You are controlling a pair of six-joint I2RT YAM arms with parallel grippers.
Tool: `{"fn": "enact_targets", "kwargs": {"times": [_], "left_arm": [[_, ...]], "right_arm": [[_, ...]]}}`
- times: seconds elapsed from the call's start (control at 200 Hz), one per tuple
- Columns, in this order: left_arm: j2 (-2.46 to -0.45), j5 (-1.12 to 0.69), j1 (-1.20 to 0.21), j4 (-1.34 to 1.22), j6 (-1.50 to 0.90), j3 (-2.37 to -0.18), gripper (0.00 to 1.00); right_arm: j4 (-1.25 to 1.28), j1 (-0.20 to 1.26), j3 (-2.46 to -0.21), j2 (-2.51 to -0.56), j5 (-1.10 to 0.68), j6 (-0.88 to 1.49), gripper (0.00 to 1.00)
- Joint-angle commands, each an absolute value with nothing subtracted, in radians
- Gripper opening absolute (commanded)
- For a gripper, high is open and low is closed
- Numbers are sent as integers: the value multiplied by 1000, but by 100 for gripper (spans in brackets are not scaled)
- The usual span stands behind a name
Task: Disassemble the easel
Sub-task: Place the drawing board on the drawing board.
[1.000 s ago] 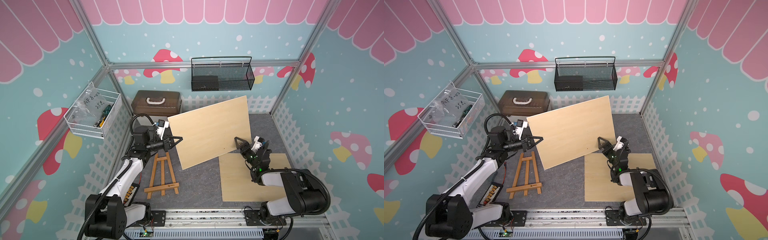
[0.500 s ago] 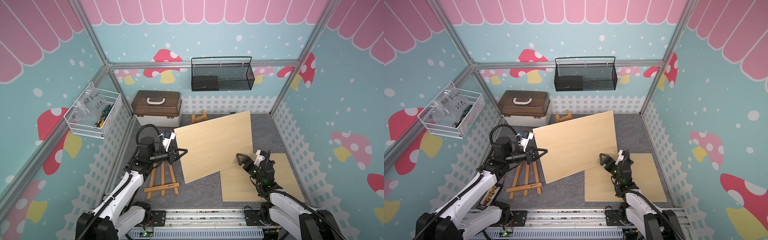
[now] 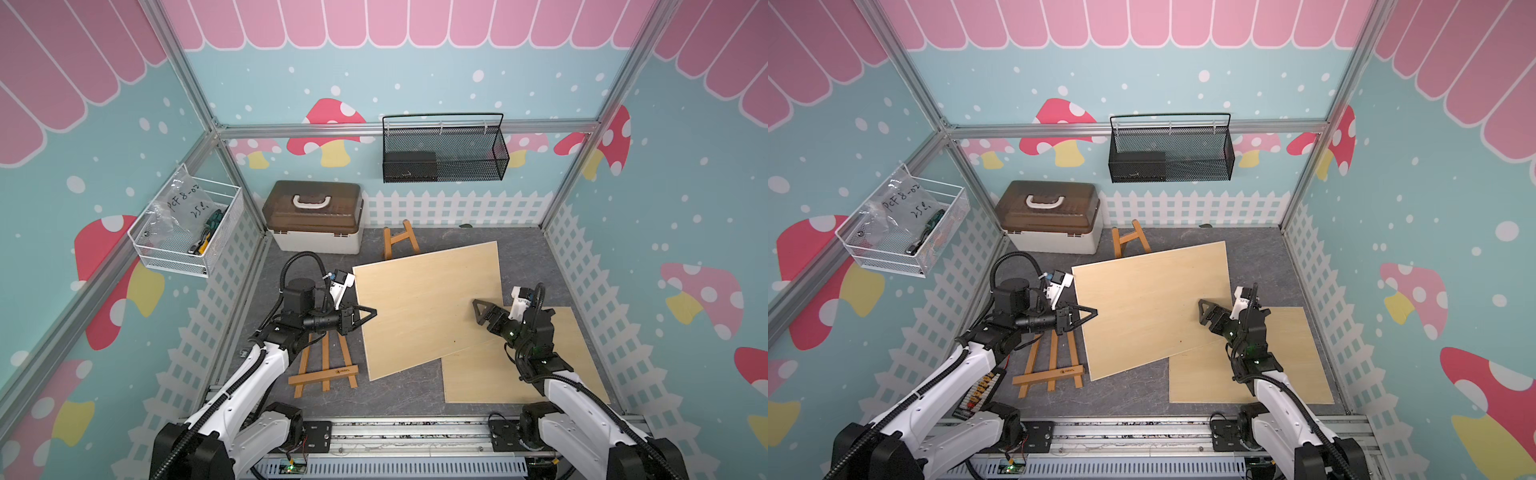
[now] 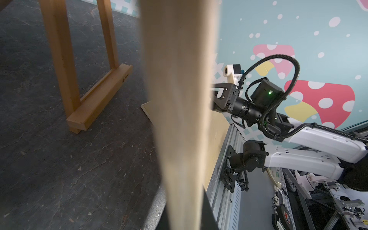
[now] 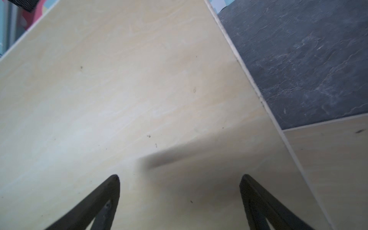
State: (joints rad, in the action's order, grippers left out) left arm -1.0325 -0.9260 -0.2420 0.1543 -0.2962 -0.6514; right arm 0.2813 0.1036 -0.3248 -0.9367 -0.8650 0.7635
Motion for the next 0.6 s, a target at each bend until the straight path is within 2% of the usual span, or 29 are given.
{"fn": "enact_targets", "kwargs": {"times": [0.0, 0.13, 0.22, 0.365, 0.595], "left_arm": [[-1058, -824, -256, 264, -245, -666, 0], [-1078, -811, -256, 265, -254, -685, 0], [-1079, -800, -256, 267, -259, -687, 0], [-1085, -786, -255, 288, -253, -687, 0], [-1101, -773, -254, 293, -253, -681, 0]], "right_arm": [[113, 11, -472, -1031, -893, 544, 97], [7, -136, -652, -1186, -955, 400, 97], [-37, -188, -760, -1313, -1016, 338, 97], [-45, -192, -849, -1462, -1142, 285, 96], [-59, -185, -870, -1549, -1287, 239, 94]]}}
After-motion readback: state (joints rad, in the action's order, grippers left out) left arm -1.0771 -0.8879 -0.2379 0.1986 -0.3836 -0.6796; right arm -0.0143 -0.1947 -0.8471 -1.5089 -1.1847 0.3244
